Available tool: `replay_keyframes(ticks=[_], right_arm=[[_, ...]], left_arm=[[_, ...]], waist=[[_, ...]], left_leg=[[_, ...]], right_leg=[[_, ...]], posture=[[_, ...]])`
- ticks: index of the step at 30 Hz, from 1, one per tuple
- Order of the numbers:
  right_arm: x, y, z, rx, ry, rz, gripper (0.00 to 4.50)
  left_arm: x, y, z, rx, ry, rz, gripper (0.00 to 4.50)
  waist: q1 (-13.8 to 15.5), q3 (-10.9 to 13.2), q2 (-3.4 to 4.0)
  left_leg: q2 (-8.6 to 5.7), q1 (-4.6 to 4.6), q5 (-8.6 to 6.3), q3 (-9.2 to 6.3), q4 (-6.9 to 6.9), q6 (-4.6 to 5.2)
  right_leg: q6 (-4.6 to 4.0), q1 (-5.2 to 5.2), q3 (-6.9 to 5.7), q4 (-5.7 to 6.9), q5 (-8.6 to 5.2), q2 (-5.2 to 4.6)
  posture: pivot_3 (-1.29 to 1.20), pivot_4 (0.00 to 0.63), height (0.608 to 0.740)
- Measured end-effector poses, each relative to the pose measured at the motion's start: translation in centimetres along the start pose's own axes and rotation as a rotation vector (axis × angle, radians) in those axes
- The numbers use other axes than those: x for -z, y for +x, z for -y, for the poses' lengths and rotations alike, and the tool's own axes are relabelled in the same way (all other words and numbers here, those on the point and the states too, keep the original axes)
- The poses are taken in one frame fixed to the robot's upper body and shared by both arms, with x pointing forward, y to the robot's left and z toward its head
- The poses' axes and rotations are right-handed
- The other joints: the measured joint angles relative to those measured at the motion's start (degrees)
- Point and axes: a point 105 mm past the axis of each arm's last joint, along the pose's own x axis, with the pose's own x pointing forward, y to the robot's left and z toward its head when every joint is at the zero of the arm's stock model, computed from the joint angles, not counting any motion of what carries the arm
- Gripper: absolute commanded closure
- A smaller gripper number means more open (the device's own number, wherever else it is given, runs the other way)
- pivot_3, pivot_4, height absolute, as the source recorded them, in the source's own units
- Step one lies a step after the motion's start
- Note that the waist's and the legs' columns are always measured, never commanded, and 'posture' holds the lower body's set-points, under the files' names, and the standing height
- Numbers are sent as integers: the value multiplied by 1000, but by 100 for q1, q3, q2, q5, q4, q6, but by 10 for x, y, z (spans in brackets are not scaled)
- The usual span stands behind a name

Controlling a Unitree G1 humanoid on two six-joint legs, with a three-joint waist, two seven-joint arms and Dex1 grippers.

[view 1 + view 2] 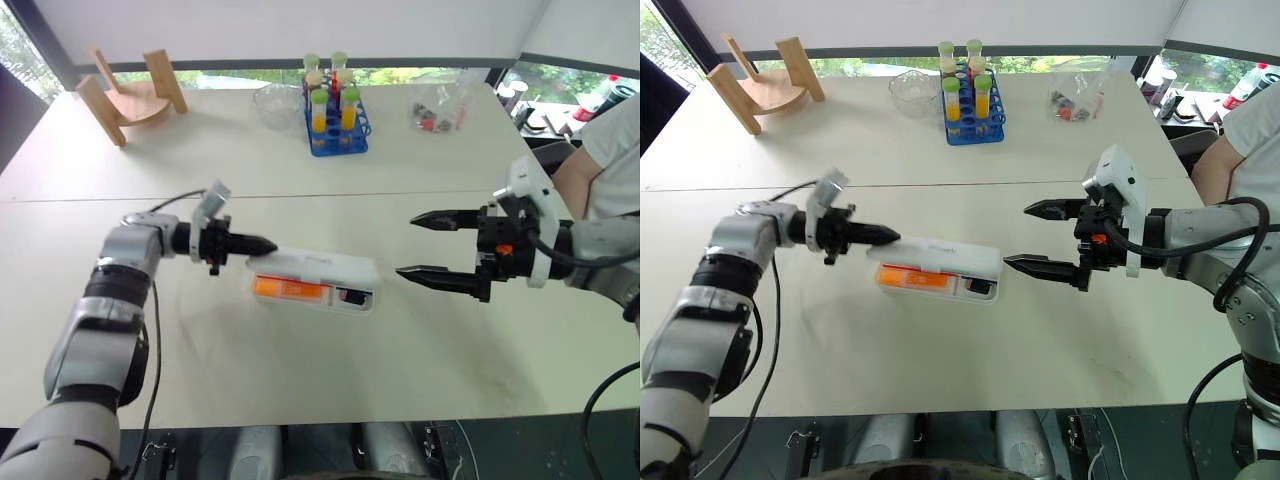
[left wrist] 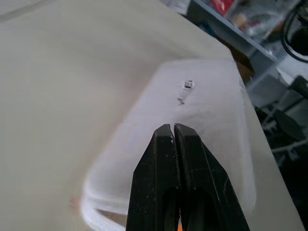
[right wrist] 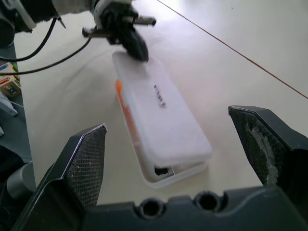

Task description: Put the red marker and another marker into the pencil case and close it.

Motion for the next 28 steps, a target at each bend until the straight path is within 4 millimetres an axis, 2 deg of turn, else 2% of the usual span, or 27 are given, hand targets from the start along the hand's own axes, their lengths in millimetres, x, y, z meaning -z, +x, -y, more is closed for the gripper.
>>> replay_keyframes(ticks=[2, 4, 6, 10, 12, 14, 16, 19, 21, 23, 28], right_arm=[[0, 1, 0, 1, -1, -1, 0], [1, 1, 0, 0, -2, -5, 0], [2, 3, 0, -5, -2, -9, 0], [3, 5, -1, -7, -4, -12, 0], [3, 5, -1, -6, -5, -10, 0], [5, 6, -1, -10, -3, -11, 0], [11, 6, 0, -9, 15, -22, 0], [21, 5, 1, -11, 39, -42, 0], [29, 3, 1, -14, 59, -63, 0], [41, -1, 1, -11, 82, -98, 0], [54, -6, 1, -23, 118, -125, 0]], left_arm=[[16, 10, 2, 0, 0, -60, 4448], [18, 16, 0, -27, 70, -95, 4448], [19, 21, -7, -90, 169, -145, 4448], [27, 13, -9, -171, 198, -165, 4448], [27, 2, -3, -206, 155, -113, 4448], [29, -9, 10, -224, 45, -48, 4448], [21, -21, 26, -234, -8, 10, 4448], [0, -47, 56, -291, 23, 57, 4448], [-5, -56, 70, -322, 25, 71, 4448], [-5, -63, 84, -356, 13, 78, 4448], [5, -75, 114, -442, -20, 59, 4448]], waist=[[-3, 0, 0], [6, -8, 4], [14, -30, 33], [-63, -63, 54], [-151, -65, 51], [-212, -58, 43], [-192, -52, 32], [-159, -53, 33], [-136, -52, 33], [-98, -51, 33], [-40, -47, 27]], left_leg=[[-1, 1, 0, 0, 1, 0], [0, 11, 0, -3, 1, 0], [-2, 61, -1, -1, -2, 1], [4, 205, -6, 12, -33, 8], [12, 207, -6, 8, -36, 8], [19, 192, -6, 6, -37, 8], [20, 173, -6, -2, -39, 8], [19, 89, -5, -3, -33, 7], [11, 85, -5, 0, -33, 7], [8, 85, -6, 2, -33, 8], [11, 96, -6, 10, -33, 8]], right_leg=[[0, 1, 0, 0, 0, 1], [0, 12, -2, 1, 0, 2], [0, 65, -1, -6, 0, -1], [-22, 193, 10, -24, -14, 5], [-29, 192, 10, -23, -18, 12], [-13, 170, 11, -12, -9, 17], [-14, 154, 8, -6, -10, 19], [-14, 74, 7, -5, -10, 11], [-13, 72, 8, -10, -11, -3], [-12, 74, 10, -17, -11, -13], [-13, 80, 9, -16, -11, -5]], posture=[[0, 150, 740], [0, 150, 740], [0, 150, 740], [0, 150, 740], [0, 150, 740], [0, 150, 740], [0, 150, 740], [0, 150, 740], [0, 150, 740], [0, 150, 740], [0, 150, 740]])
